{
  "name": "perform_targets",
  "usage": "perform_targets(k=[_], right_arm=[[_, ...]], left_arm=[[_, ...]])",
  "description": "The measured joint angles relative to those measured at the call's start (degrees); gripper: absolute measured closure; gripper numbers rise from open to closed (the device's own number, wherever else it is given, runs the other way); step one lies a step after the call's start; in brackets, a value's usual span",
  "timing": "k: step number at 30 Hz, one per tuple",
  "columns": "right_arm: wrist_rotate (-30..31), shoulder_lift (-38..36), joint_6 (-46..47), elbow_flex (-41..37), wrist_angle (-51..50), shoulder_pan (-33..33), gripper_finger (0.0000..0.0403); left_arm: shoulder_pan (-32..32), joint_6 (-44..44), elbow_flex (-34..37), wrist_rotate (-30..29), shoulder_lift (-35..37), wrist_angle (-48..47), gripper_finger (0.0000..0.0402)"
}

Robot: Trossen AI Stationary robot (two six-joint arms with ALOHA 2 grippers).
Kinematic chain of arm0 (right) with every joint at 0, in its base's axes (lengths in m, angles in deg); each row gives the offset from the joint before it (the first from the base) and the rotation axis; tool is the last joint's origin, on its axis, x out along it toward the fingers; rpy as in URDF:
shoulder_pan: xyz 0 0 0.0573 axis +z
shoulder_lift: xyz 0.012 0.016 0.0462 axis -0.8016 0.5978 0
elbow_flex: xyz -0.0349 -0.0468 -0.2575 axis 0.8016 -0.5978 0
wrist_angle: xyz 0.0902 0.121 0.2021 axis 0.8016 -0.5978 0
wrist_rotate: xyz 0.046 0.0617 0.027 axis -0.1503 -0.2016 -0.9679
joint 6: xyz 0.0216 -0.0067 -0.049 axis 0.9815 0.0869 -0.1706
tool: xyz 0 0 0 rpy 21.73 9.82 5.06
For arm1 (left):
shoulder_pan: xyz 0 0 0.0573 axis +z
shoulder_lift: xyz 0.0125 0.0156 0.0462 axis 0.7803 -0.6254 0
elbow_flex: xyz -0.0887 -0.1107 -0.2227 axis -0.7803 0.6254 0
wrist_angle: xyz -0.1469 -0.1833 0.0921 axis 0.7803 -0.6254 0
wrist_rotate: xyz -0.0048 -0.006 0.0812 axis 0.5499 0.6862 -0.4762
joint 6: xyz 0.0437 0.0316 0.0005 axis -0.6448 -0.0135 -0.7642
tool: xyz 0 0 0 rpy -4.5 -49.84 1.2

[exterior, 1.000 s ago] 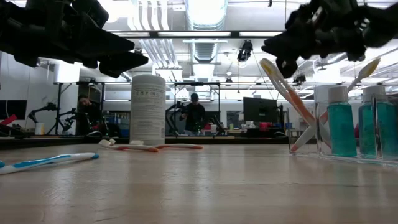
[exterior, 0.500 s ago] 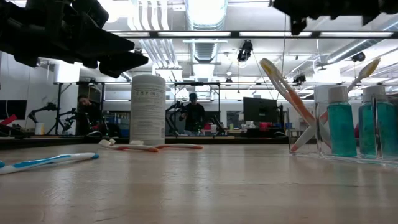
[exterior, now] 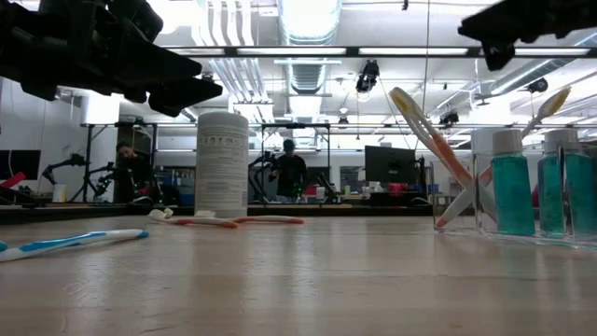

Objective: Pick & Place toothbrushing station
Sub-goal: Put the orange toothbrush into the top section of the transparent organizer

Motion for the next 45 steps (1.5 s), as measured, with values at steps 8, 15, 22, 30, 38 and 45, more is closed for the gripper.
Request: perform_targets(k=[8, 15, 22, 30, 38, 45], right_arm=[[2.4, -7.1, 2.2, -3.9, -3.4, 0.0, 0.0342], [3.5, -15.6, 1.7, -7.3, -3.7, 0.0, 0.0342], [3.5, -18.0, 4.9, -9.5, -3.5, 0.0, 0.0342], [3.5, -17.1, 1.0, -7.1, -3.7, 0.0, 0.0342], [3.3, -17.1, 0.7, -6.6, -3.8, 0.0, 0.0342], [3.3, -17.2, 1.3, -6.9, -6.7, 0.0, 0.0342]], left_arm=[[0.0, 0.0, 0.0, 0.0, 0.0, 0.0, 0.0083], [0.0, 0.0, 0.0, 0.0, 0.0, 0.0, 0.0083], [0.0, 0.0, 0.0, 0.0, 0.0, 0.0, 0.0083], [0.0, 0.0, 0.0, 0.0, 0.0, 0.0, 0.0083], [0.0, 0.0, 0.0, 0.0, 0.0, -0.3, 0.0083], [0.0, 0.0, 0.0, 0.0, 0.0, -0.3, 0.0083]])
